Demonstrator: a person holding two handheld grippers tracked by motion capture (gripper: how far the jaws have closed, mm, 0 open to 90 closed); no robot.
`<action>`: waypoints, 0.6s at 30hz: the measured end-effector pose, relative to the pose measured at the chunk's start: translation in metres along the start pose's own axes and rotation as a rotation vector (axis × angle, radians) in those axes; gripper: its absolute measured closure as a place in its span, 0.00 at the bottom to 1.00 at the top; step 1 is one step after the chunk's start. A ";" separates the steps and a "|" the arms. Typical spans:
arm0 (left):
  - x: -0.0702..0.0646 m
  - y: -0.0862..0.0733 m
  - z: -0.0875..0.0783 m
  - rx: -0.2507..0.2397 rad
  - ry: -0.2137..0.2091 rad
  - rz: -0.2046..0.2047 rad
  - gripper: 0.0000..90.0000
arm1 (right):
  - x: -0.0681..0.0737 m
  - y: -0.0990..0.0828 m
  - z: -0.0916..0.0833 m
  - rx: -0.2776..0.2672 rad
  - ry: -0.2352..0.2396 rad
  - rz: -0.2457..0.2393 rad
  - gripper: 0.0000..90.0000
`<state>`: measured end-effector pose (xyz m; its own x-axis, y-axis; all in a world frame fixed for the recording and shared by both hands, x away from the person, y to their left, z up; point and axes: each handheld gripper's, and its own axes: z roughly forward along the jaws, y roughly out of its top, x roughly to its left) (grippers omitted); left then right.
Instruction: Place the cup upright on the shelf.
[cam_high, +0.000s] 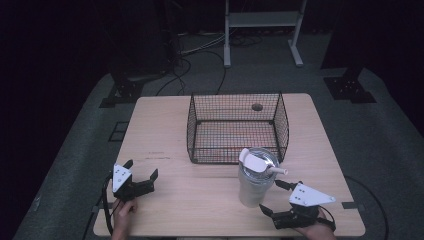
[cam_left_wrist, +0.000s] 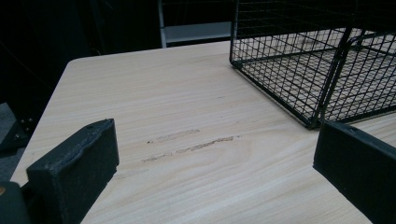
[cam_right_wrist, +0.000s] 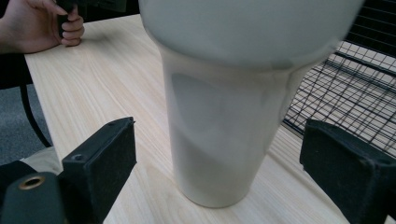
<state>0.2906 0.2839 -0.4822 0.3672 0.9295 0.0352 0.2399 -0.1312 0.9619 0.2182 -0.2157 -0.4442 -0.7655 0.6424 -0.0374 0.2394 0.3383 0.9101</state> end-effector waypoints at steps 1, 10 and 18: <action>0.000 0.000 0.000 0.000 0.000 0.001 0.00 | 0.000 0.000 0.002 0.001 -0.004 0.002 0.11; 0.000 0.000 0.000 -0.001 -0.001 0.001 0.00 | 0.000 0.002 0.021 -0.028 -0.015 0.030 0.10; 0.000 0.000 0.000 -0.002 -0.002 0.002 0.00 | 0.000 0.002 0.033 -0.095 -0.050 0.052 0.09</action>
<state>0.2904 0.2837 -0.4822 0.3694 0.9285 0.0365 0.2374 -0.1323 0.9623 0.2386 -0.1925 -0.4557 -0.7226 0.6912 -0.0078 0.2185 0.2390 0.9461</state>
